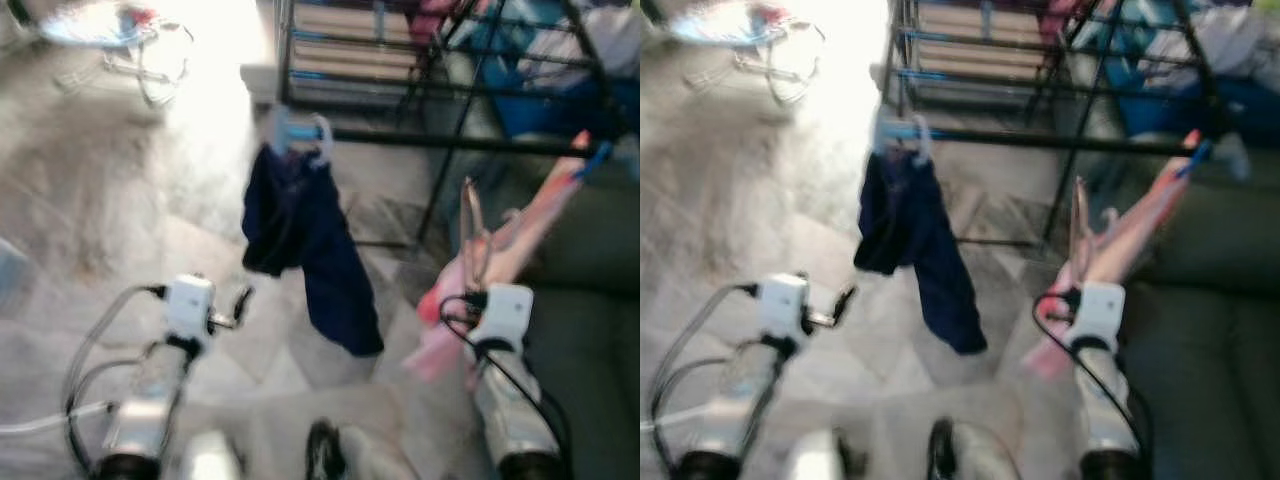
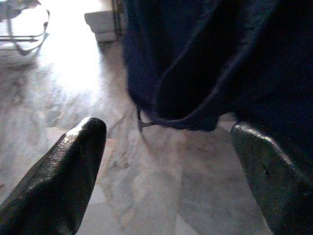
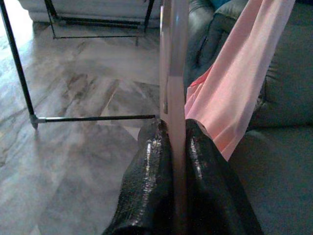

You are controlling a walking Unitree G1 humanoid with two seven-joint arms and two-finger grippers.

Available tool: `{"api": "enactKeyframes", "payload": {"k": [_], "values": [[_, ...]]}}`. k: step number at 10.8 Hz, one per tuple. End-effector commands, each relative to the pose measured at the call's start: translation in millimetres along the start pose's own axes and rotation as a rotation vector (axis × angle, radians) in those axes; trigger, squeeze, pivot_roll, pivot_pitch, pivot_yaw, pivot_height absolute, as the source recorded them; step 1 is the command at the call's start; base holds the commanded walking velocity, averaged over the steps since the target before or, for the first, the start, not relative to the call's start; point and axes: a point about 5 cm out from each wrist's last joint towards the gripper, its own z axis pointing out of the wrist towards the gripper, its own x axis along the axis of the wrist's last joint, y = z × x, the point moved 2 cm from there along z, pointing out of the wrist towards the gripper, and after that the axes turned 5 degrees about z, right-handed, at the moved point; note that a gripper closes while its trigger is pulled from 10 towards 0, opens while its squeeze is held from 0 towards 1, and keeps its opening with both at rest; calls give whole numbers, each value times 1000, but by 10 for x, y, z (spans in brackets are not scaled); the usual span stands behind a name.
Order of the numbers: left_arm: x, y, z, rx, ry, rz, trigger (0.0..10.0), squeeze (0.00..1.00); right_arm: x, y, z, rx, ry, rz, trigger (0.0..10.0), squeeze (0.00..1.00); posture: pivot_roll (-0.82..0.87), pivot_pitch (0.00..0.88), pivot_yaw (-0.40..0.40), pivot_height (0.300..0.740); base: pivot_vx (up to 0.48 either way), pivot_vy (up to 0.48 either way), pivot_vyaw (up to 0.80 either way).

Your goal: Hang hanger

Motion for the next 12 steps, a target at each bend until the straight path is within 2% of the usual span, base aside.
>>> {"api": "enactKeyframes", "payload": {"k": [1,2,3,4,5,6,7,8,9,10,12], "values": [[-49,99,-16,-14,-16,-17,10000,0,-7,95,-31,-16,-3,8,10000,0,-14,170,-85,740,0,0,0],[-179,132,-69,1,-88,79,10000,0,-76,110,-76,-1,-16,-3,10000,0,-14,137,-73,740,0,0,0],[-232,168,-120,5,-121,112,10000,0,-111,129,-102,1,-21,1,10000,0,-10,117,-56,740,0,0,0],[-159,172,-163,5,-51,158,10000,0,-109,174,-107,-21,-5,17,10000,0,-12,96,-24,740,0,0,0],[-137,67,-137,68,-41,168,10000,0,-81,167,-87,-35,20,38,10000,0,-18,88,4,740,0,0,0],[-104,-15,-98,115,-35,158,10000,0,-64,134,-68,-39,31,67,10000,0,-22,86,15,740,0,0,0],[-6,-106,-37,164,8,111,10000,0,-49,35,-55,4,42,81,10000,0,-28,87,12,740,0,0,0],[-4,-149,-2,177,-9,87,10000,0,-49,-26,-59,38,41,79,10000,0,-28,87,4,740,0,0,0],[7,-161,20,184,-6,67,10000,0,-38,-87,-51,84,43,68,10000,0,-23,86,-14,740,0,0,0],[4,-150,25,195,3,13,10000,0,-1,-122,-15,117,47,57,10000,0,-15,88,-31,740,0,435,0],[2,-119,33,175,5,-7,10000,0,102,-163,87,131,64,44,10000,0,2,99,-43,740,0,476,0]]}}
